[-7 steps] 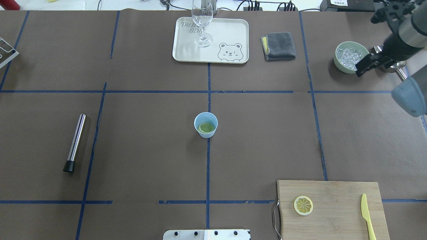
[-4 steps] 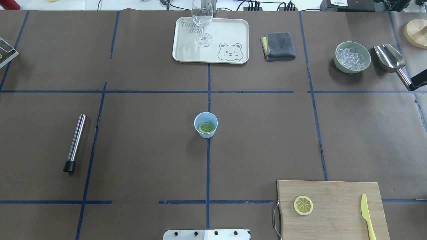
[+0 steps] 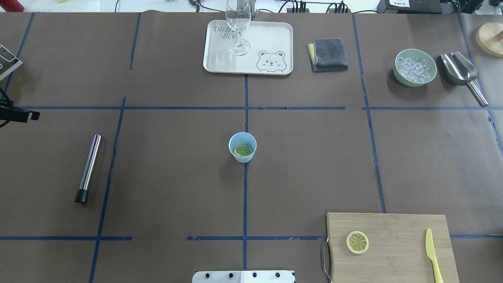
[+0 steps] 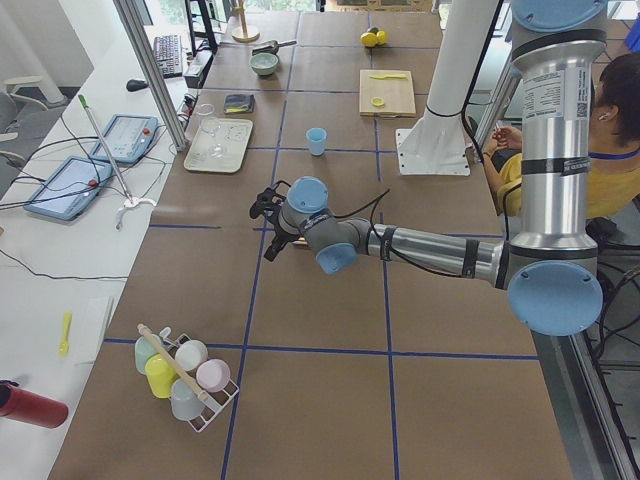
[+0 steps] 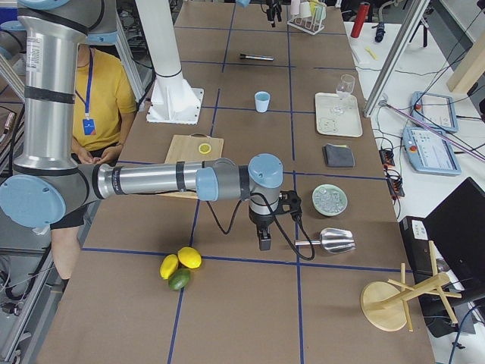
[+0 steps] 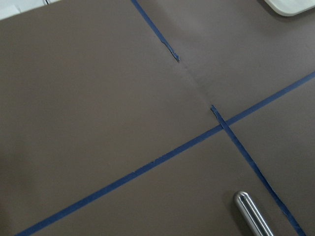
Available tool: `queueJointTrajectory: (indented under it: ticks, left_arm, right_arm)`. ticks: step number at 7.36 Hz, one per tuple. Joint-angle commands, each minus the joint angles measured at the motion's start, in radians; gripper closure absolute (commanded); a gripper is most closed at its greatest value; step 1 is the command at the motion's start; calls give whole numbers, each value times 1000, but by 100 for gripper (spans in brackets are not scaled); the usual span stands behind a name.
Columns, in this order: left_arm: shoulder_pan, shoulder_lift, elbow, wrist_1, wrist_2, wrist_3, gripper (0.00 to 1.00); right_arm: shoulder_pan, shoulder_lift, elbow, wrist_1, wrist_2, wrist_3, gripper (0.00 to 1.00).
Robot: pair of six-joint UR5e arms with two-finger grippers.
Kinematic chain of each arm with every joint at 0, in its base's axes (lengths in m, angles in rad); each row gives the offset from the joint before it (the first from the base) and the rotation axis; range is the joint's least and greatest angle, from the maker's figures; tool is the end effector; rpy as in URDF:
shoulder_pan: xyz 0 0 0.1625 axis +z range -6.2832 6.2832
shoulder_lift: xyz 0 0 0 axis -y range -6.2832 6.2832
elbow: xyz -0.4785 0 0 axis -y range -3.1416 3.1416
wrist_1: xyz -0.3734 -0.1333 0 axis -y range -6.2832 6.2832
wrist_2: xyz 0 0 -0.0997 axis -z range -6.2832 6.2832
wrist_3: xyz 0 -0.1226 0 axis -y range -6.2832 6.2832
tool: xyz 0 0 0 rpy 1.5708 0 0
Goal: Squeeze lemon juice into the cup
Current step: 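Reach the left gripper down to the steel muddler rod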
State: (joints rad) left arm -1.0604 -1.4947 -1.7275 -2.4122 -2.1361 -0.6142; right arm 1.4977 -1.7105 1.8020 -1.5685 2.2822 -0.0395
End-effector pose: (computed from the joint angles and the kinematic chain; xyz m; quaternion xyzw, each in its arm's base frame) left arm 0.1748 -0.4506 0.5927 0.2283 0.4391 0.0793 0.8653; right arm 0.0229 -0.4160 0.6853 0.0381 -0.3486 -0.0690 0.9340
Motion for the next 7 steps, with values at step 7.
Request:
queueJointTrajectory:
  ticks: [7]
  left_arm:
    - [278,-160,39,217,176,-349,34]
  right_arm:
    - [7,-6,-4,-1,11,-7,0]
